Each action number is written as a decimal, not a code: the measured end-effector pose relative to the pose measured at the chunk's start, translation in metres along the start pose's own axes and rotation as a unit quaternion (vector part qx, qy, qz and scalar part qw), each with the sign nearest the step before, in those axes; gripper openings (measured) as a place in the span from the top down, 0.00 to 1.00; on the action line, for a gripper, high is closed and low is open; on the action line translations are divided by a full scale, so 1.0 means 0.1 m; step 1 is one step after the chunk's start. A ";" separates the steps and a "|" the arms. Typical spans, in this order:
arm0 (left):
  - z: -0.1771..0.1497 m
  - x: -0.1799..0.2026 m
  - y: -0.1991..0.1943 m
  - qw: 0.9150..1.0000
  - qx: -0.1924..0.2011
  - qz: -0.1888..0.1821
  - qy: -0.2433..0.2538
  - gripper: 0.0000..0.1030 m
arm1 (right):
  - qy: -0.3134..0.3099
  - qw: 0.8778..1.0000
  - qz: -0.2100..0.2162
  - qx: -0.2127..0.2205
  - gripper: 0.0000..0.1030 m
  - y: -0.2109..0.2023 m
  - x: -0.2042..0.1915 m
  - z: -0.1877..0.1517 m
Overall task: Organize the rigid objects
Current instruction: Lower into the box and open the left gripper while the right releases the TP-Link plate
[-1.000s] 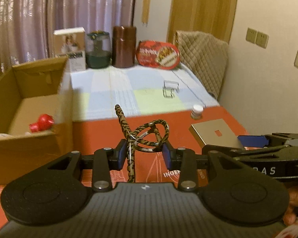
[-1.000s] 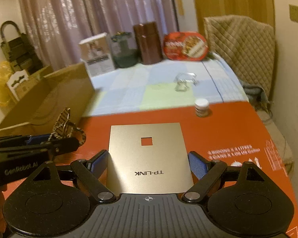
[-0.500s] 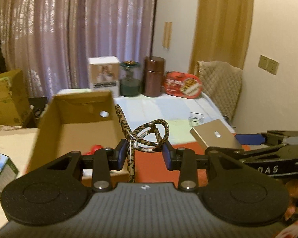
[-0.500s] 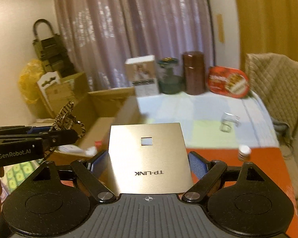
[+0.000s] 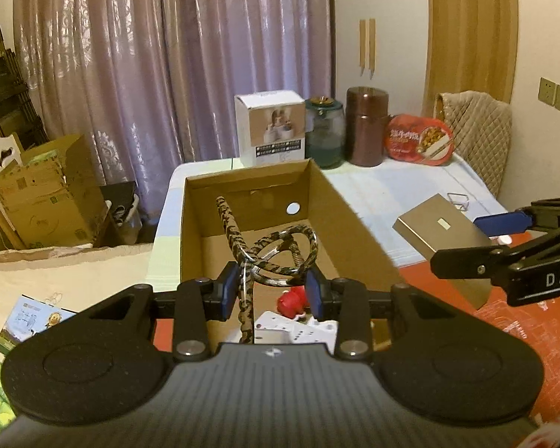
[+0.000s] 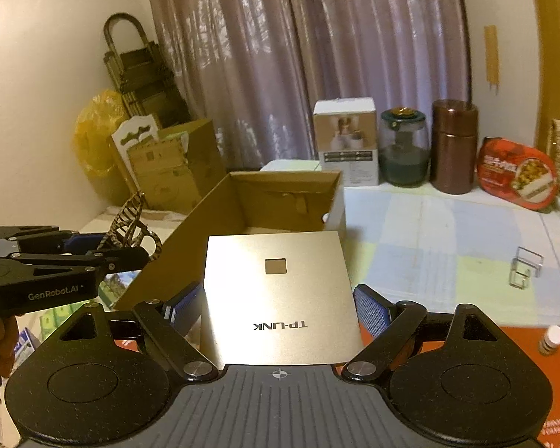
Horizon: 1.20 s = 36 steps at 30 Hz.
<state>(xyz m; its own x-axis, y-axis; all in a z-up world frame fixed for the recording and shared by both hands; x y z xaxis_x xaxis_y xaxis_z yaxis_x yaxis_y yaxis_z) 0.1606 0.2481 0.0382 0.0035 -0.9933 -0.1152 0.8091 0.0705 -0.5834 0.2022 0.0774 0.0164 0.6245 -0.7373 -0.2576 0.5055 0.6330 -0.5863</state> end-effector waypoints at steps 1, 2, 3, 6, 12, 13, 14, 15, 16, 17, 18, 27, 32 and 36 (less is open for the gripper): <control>0.00 -0.04 0.06 1.000 -0.005 -0.002 -0.002 0.69 | -0.001 1.000 -0.001 -0.005 0.19 0.08 0.00 0.02; -0.02 -0.08 0.12 1.000 -0.008 -0.004 -0.002 0.69 | -0.001 1.000 -0.001 -0.008 0.19 0.15 -0.01 0.03; -0.03 -0.11 0.17 1.000 -0.011 -0.006 -0.002 0.69 | -0.002 1.000 -0.001 -0.012 0.19 0.22 -0.02 0.05; -0.05 -0.19 0.35 1.000 -0.023 -0.010 -0.002 0.69 | -0.007 1.000 -0.003 -0.017 0.19 0.38 -0.02 0.07; -0.12 -0.29 0.63 0.999 -0.044 -0.009 0.001 0.68 | -0.005 1.000 -0.001 -0.028 0.19 0.66 -0.01 0.09; -0.12 -0.31 0.67 0.999 -0.046 -0.009 0.000 0.68 | -0.004 1.000 -0.001 -0.028 0.19 0.69 -0.01 0.09; -0.13 -0.32 0.70 0.999 -0.047 -0.009 0.001 0.68 | -0.004 1.000 -0.001 -0.029 0.19 0.73 0.00 0.09; -0.13 -0.32 0.73 0.999 -0.049 -0.010 0.001 0.68 | -0.004 1.000 -0.001 -0.029 0.19 0.76 0.00 0.08; -0.14 -0.32 0.77 0.999 -0.052 -0.010 0.002 0.68 | -0.002 1.000 0.000 -0.029 0.19 0.78 0.00 0.08; -0.14 -0.33 0.81 0.998 -0.054 -0.011 0.003 0.68 | -0.001 1.000 0.000 -0.029 0.19 0.80 0.01 0.08; -0.15 -0.33 0.84 0.998 -0.056 -0.011 0.004 0.68 | 0.000 1.000 -0.001 -0.029 0.19 0.82 0.01 0.08; -0.19 -0.28 0.99 0.998 -0.063 -0.013 0.021 0.66 | 0.012 1.000 0.005 -0.023 0.19 0.88 0.05 0.06; -0.14 -0.30 0.90 0.999 -0.048 0.000 0.022 0.58 | 0.015 1.000 0.007 -0.024 0.19 0.85 0.04 0.05; -0.11 -0.35 0.77 0.999 -0.040 0.006 0.013 0.58 | 0.019 1.000 0.007 -0.024 0.19 0.82 0.04 0.03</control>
Point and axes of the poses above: each gripper's, at about its wrist camera, not at the fingertips, and y roughly the way its jaws point, x to its right, z to its top, the point moved 1 cm from there along y, roughly the way its jaws point, and after that the axes turned 4 degrees about y, right-handed, at the moved point
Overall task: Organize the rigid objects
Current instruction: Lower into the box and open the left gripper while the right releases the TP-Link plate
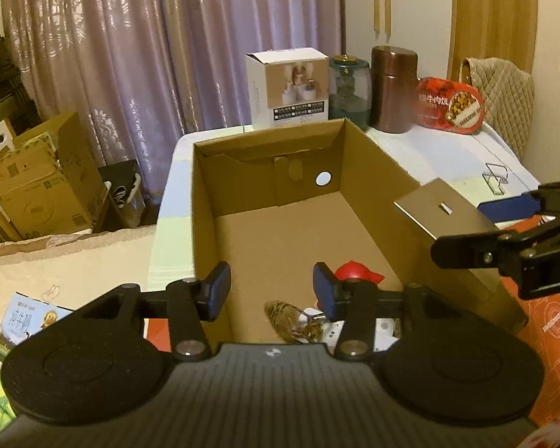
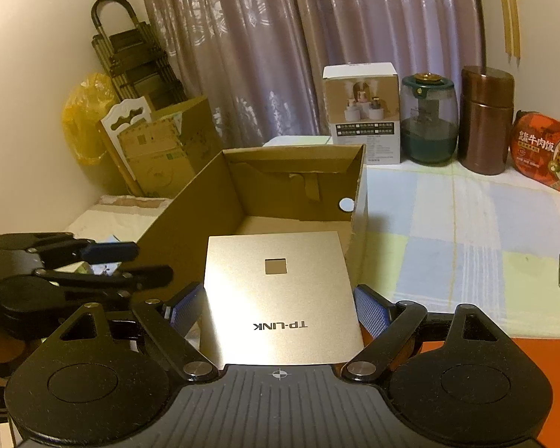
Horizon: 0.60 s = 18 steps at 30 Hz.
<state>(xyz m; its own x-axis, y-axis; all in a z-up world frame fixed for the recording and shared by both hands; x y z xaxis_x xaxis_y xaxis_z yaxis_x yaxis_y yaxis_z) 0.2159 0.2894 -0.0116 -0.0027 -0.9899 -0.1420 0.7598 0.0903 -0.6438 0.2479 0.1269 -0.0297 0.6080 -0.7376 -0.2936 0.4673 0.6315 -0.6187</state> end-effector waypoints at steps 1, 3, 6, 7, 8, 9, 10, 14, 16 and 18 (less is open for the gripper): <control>0.00 -0.01 -0.03 1.000 0.002 0.002 -0.001 0.58 | -0.001 1.000 0.000 -0.001 0.19 0.00 -0.01 -0.01; -0.01 -0.02 -0.08 1.000 0.002 0.005 -0.001 0.58 | -0.003 1.000 0.000 -0.003 0.19 -0.01 -0.03 -0.02; -0.04 -0.05 -0.15 1.000 0.004 0.006 -0.006 0.58 | 0.000 1.000 -0.001 -0.007 0.19 -0.02 -0.05 -0.04; -0.05 -0.06 -0.17 1.000 0.004 0.006 -0.008 0.58 | 0.000 1.000 -0.001 -0.008 0.19 -0.03 -0.06 -0.04; -0.05 -0.07 -0.18 1.000 0.005 0.008 -0.010 0.58 | 0.000 1.000 -0.001 -0.009 0.19 -0.04 -0.07 -0.05; -0.06 -0.08 -0.20 1.000 0.005 0.008 -0.011 0.58 | -0.002 1.000 -0.002 -0.010 0.19 -0.05 -0.08 -0.05; -0.06 -0.08 -0.21 1.000 0.005 0.008 -0.011 0.58 | -0.003 1.000 -0.003 -0.010 0.19 -0.05 -0.09 -0.05; -0.06 -0.09 -0.27 1.000 0.010 0.008 -0.012 0.58 | -0.003 1.000 -0.004 -0.010 0.19 -0.06 -0.11 -0.05; -0.06 -0.08 -0.29 1.000 0.013 0.010 -0.011 0.58 | -0.005 1.000 -0.005 -0.010 0.19 -0.06 -0.11 -0.05; -0.05 -0.07 -0.31 1.000 0.013 0.010 -0.009 0.58 | -0.005 1.000 -0.004 -0.011 0.19 -0.07 -0.13 -0.05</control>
Point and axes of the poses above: each gripper's, at about its wrist camera, not at the fingertips, and y roughly the way its jaws point, x to its right, z to its top, the point moved 1 cm from there along y, roughly the way its jaws point, and after that the axes turned 4 degrees about y, right-handed, at the moved point
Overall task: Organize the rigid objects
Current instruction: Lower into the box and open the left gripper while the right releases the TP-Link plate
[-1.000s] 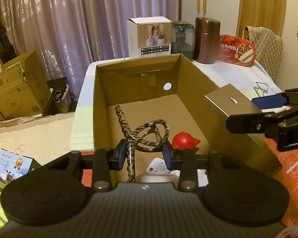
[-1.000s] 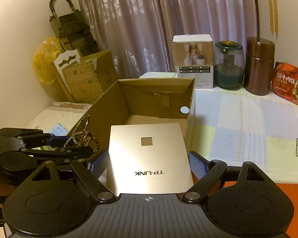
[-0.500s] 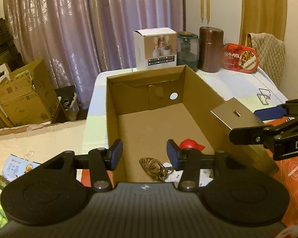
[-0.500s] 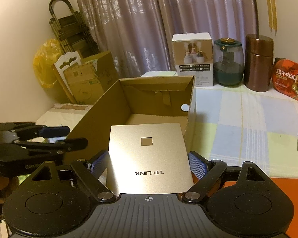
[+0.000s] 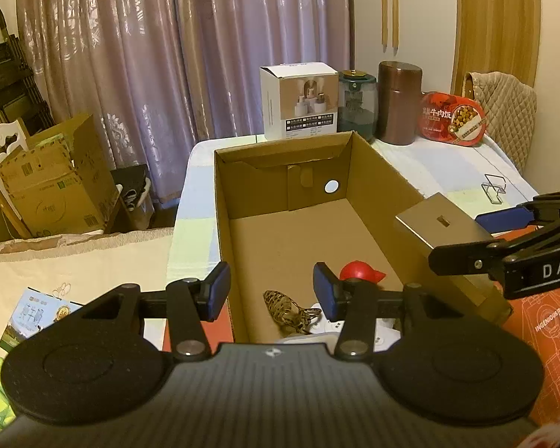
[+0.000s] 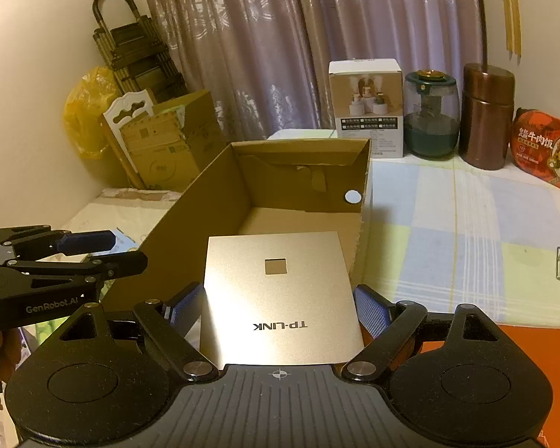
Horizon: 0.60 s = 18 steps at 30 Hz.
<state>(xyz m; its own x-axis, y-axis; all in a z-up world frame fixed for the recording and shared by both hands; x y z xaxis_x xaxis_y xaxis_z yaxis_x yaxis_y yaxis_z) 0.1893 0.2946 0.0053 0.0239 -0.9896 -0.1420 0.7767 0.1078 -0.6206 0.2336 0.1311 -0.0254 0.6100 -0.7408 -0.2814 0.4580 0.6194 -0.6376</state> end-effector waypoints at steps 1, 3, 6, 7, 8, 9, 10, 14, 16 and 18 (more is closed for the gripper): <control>0.00 0.00 -0.01 1.000 0.000 -0.001 0.000 0.58 | 0.000 1.000 -0.001 -0.001 0.19 0.00 -0.01 0.00; 0.00 0.00 -0.02 1.000 0.001 -0.001 0.000 0.58 | 0.000 1.000 -0.001 -0.003 0.19 -0.01 -0.03 -0.02; 0.01 0.02 -0.03 1.000 0.002 -0.003 0.000 0.58 | 0.002 1.000 -0.002 -0.004 0.19 -0.01 -0.03 -0.03; 0.01 0.02 -0.03 1.000 0.002 -0.003 0.000 0.58 | 0.004 1.000 -0.003 -0.005 0.19 -0.01 -0.04 -0.02; 0.01 0.02 -0.03 1.000 0.002 -0.003 0.000 0.58 | 0.006 1.000 -0.003 -0.005 0.19 -0.01 -0.04 -0.02; 0.01 0.02 -0.03 1.000 0.002 -0.004 0.000 0.58 | 0.009 1.000 -0.002 -0.005 0.19 -0.01 -0.03 -0.02; 0.00 0.02 -0.04 1.000 0.002 -0.004 -0.001 0.58 | 0.010 1.000 -0.001 -0.005 0.19 0.00 -0.03 -0.01; -0.01 0.00 -0.03 1.000 0.001 -0.005 -0.003 0.58 | 0.035 0.999 0.009 -0.004 0.19 0.01 0.03 0.00; -0.01 0.00 -0.03 1.000 -0.001 -0.005 -0.004 0.58 | 0.044 0.999 0.013 -0.003 0.19 0.00 0.06 0.01; -0.02 0.01 -0.02 1.000 -0.002 -0.005 -0.004 0.58 | 0.041 0.999 0.010 0.003 0.19 -0.02 0.06 0.01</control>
Point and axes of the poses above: each gripper's, at about its wrist camera, not at the fingertips, and y roughly the way its jaws point, x to its right, z to its top, the point moved 1 cm from there along y, roughly the way its jaws point, and after that the axes turned 4 degrees about y, right-handed, at the moved point
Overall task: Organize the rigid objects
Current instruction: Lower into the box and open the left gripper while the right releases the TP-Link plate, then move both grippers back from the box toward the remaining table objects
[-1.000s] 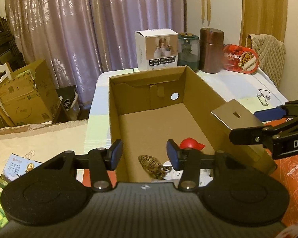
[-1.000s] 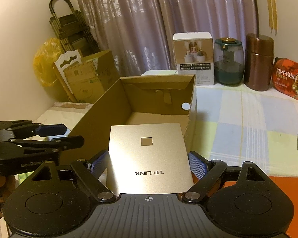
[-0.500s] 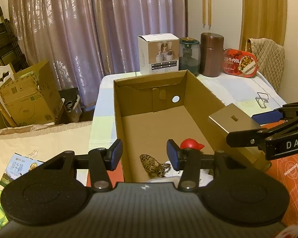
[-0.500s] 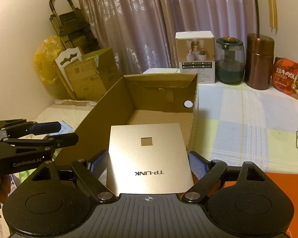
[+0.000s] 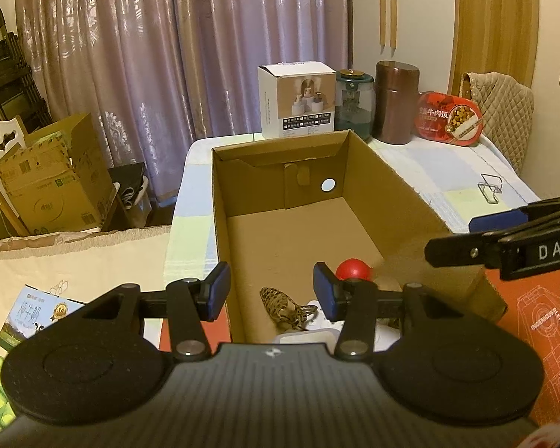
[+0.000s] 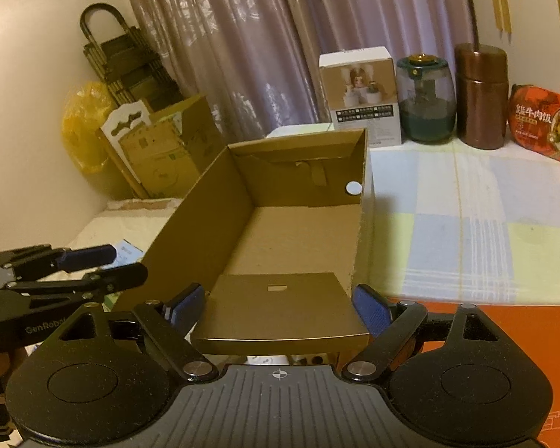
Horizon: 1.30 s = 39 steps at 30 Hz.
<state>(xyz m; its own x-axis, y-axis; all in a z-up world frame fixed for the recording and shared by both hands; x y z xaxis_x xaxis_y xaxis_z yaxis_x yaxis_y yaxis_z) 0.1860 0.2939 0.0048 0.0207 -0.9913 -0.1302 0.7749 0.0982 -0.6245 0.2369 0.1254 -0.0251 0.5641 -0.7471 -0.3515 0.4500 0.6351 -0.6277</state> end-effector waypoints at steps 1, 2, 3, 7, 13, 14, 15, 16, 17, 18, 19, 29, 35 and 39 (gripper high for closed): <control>-0.01 0.00 0.00 1.000 0.000 0.000 0.000 0.58 | -0.001 1.000 -0.003 0.002 0.19 -0.01 0.00 0.00; -0.02 0.00 0.00 1.000 -0.001 0.000 0.000 0.58 | 0.000 1.000 -0.004 0.003 0.19 -0.02 0.01 0.00; -0.02 0.01 0.00 1.000 -0.001 -0.001 -0.001 0.58 | 0.003 1.000 -0.004 0.004 0.19 -0.02 0.02 0.01; -0.05 0.02 -0.01 1.000 -0.003 -0.001 -0.001 0.58 | 0.009 1.000 -0.010 0.009 0.18 -0.05 0.05 0.01; -0.05 0.04 -0.04 1.000 -0.002 0.000 -0.002 0.58 | 0.008 1.000 -0.011 0.012 0.19 -0.13 0.08 -0.01; -0.05 0.05 -0.06 1.000 -0.001 -0.001 -0.003 0.58 | 0.009 1.000 -0.011 0.013 0.19 -0.15 0.10 -0.02; -0.05 0.06 -0.07 1.000 -0.001 -0.001 -0.004 0.58 | 0.010 1.000 -0.011 0.013 0.19 -0.18 0.11 -0.03; -0.05 0.07 -0.09 1.000 0.000 -0.001 -0.004 0.58 | 0.011 1.000 -0.010 0.013 0.19 -0.19 0.12 -0.03; -0.04 0.08 -0.10 1.000 0.000 -0.001 -0.005 0.58 | 0.011 1.000 -0.010 0.014 0.19 -0.22 0.13 -0.03; -0.04 0.10 -0.12 1.000 0.001 -0.001 -0.007 0.58 | 0.013 1.000 -0.009 0.016 0.19 -0.26 0.15 -0.04; -0.03 0.12 -0.14 1.000 0.001 -0.002 -0.008 0.58 | 0.013 1.000 -0.008 0.017 0.18 -0.30 0.16 -0.04; 0.04 0.45 -0.50 0.999 0.015 -0.015 -0.023 0.58 | 0.010 0.999 -0.011 0.041 0.19 -0.86 0.24 -0.06; 0.12 0.71 -0.69 0.999 0.027 -0.029 -0.024 0.58 | 0.005 0.998 -0.026 0.064 0.19 -1.29 0.36 -0.10; 0.15 0.93 -0.79 0.998 0.036 -0.045 -0.029 0.58 | 0.004 0.996 -0.045 0.080 0.18 -1.57 0.52 -0.23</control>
<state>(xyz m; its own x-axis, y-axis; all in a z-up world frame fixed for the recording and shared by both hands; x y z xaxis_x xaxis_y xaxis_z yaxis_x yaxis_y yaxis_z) 0.1357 0.1926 0.0535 -0.0161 -0.9994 -0.0299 0.8186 0.0040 -0.5744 0.1792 -0.0177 0.0395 0.5111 -0.8040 -0.3040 0.6036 0.5875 -0.5390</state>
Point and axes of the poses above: each gripper's, at about its wrist camera, not at the fingertips, and y roughly the way its jaws point, x to its right, z to its top, the point moved 1 cm from there along y, roughly the way its jaws point, and after that the axes turned 4 degrees about y, right-handed, at the moved point
